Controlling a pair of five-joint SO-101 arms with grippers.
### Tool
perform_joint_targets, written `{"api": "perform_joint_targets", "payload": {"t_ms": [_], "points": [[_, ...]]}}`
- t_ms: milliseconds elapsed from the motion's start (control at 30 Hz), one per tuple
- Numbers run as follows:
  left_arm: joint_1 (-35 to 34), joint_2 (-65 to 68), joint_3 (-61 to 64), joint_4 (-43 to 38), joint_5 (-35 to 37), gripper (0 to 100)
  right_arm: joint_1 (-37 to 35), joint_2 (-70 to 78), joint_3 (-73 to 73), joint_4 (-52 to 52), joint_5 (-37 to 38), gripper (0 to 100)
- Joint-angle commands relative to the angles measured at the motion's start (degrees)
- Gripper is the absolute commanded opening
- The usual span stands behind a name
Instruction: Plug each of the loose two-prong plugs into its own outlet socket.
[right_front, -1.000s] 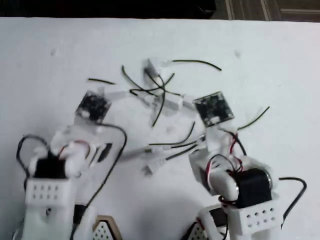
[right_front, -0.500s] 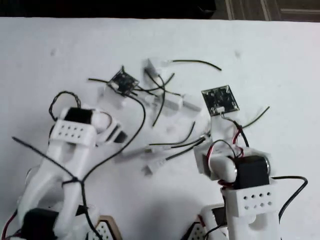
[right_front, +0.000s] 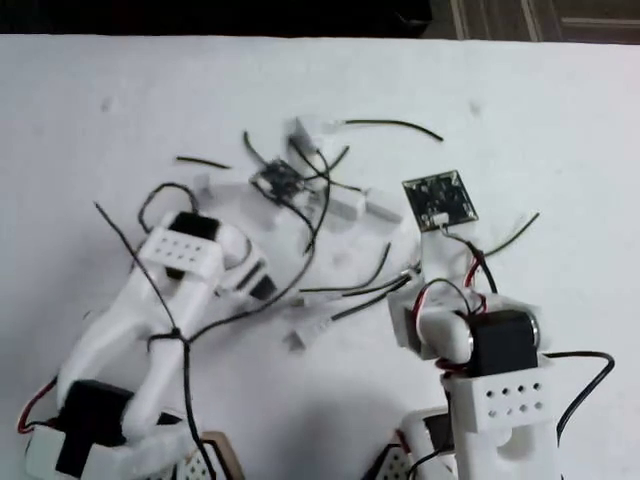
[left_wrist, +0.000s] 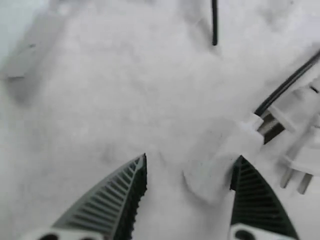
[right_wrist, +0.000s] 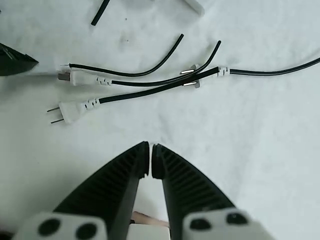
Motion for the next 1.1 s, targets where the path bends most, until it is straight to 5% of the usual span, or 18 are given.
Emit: {"api": "perform_joint_targets", "payload": {"t_ms": [0, 267, 567, 867, 1067], "points": [[4.62, -1.27, 4.13, -0.44, 0.00, 27, 0.75, 0.31, -0.44, -0.66, -0.62, 2.1], [9.54, -12.09, 14.59, -0.44, 0.09, 27, 0.75, 0.31, -0.35, -0.66, -0.62, 2.1], [7.25, -20.44, 15.65, -0.53, -0.44, 32, 0.75, -0.04, -0.35, -0.57, -0.62, 2.1], [7.25, -11.38, 14.59, -0.70, -4.40, 33, 0.75, -0.13, -0.35, -0.57, -0.62, 2.1], [4.26, -0.66, 6.24, -0.88, -4.84, 23, 0.75, -0.13, -0.35, -0.57, -0.62, 2.1]]}}
